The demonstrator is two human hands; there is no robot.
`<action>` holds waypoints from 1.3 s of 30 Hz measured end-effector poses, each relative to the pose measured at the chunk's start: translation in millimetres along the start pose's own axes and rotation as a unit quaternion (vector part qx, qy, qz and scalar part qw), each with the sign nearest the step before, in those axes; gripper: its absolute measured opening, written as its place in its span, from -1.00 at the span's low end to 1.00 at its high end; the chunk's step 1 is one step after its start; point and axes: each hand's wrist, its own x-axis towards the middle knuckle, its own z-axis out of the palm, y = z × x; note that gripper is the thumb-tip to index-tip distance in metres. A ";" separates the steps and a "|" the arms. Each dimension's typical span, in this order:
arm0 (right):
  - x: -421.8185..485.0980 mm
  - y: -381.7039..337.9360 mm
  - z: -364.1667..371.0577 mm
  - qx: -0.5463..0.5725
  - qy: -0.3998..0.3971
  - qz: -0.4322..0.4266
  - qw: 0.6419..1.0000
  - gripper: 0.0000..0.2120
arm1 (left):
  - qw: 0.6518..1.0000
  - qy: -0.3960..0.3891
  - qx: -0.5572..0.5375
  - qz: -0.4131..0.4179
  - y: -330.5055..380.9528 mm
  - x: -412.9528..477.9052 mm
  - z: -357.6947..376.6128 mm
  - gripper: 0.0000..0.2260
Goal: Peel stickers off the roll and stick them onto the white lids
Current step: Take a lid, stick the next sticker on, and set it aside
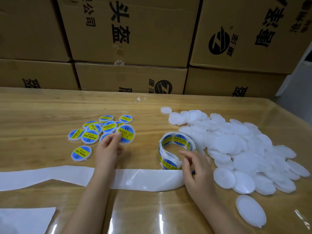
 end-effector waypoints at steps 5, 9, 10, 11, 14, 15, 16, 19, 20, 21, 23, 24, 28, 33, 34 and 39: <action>1.0 6.9 2.4 0.011 0.014 0.017 1.000 -0.74 | 0.991 0.119 0.064 -0.014 -4.6 14.0 -26.1 -0.80; 2.5 8.5 1.3 0.014 0.026 0.053 0.998 -0.79 | 0.990 0.104 0.011 -0.091 -8.9 20.9 -30.6 -0.82; 3.0 8.0 0.8 0.012 0.025 0.060 0.998 -0.79 | 0.990 0.101 0.007 -0.103 -9.1 22.2 -30.6 -0.82; 3.5 7.4 0.6 0.012 0.024 0.066 0.997 -0.79 | 0.989 0.100 0.010 -0.110 -8.9 23.3 -30.5 -0.82; 3.9 4.7 -0.6 0.020 0.028 0.087 0.996 -0.78 | 0.986 0.115 0.012 -0.121 -10.4 26.3 -30.9 -0.86; 4.2 3.7 -0.6 0.022 0.031 0.095 0.995 -0.78 | 0.985 0.119 0.003 -0.124 -9.9 26.3 -30.6 -0.89; 4.5 2.9 -0.6 0.025 0.036 0.102 0.994 -0.78 | 0.985 0.121 -0.008 -0.123 -8.9 26.1 -29.9 -0.88; 5.7 0.7 -1.1 0.027 0.049 0.107 0.993 -0.79 | 0.984 0.134 0.002 -0.118 -6.7 24.5 -24.6 -0.65; 5.9 0.2 -1.3 0.026 0.053 0.105 0.993 -0.80 | 0.984 0.138 0.048 -0.103 -6.3 23.2 -22.7 -0.61; 6.1 -0.1 -1.5 0.027 0.058 0.105 0.992 -0.80 | 0.979 0.137 0.130 -0.073 -6.7 21.7 -21.3 -0.61; 7.4 0.5 -2.3 0.032 0.071 0.118 0.990 -0.81 | 0.933 0.136 0.333 0.017 -10.9 17.9 -21.5 -0.66; 9.0 1.4 -2.7 0.037 0.079 0.130 0.988 -0.82 | 0.900 0.140 0.408 0.058 -12.6 15.5 -21.9 -0.68; 14.6 13.7 -5.2 0.051 0.119 0.189 0.973 -0.85 | 0.811 0.102 0.571 0.079 -14.7 8.3 -20.2 -0.61; 17.4 31.6 -8.2 0.089 0.139 0.287 0.944 -0.77 | 0.753 0.040 0.651 0.087 -25.4 10.3 -23.2 -0.48; 18.0 32.5 -8.6 0.092 0.141 0.294 0.941 -0.76 | 0.748 0.028 0.659 0.076 -27.6 11.6 -24.0 -0.44; 18.2 34.8 -7.8 0.091 0.130 0.305 0.939 -0.77 | 0.736 0.004 0.675 0.060 -33.4 13.7 -25.5 -0.37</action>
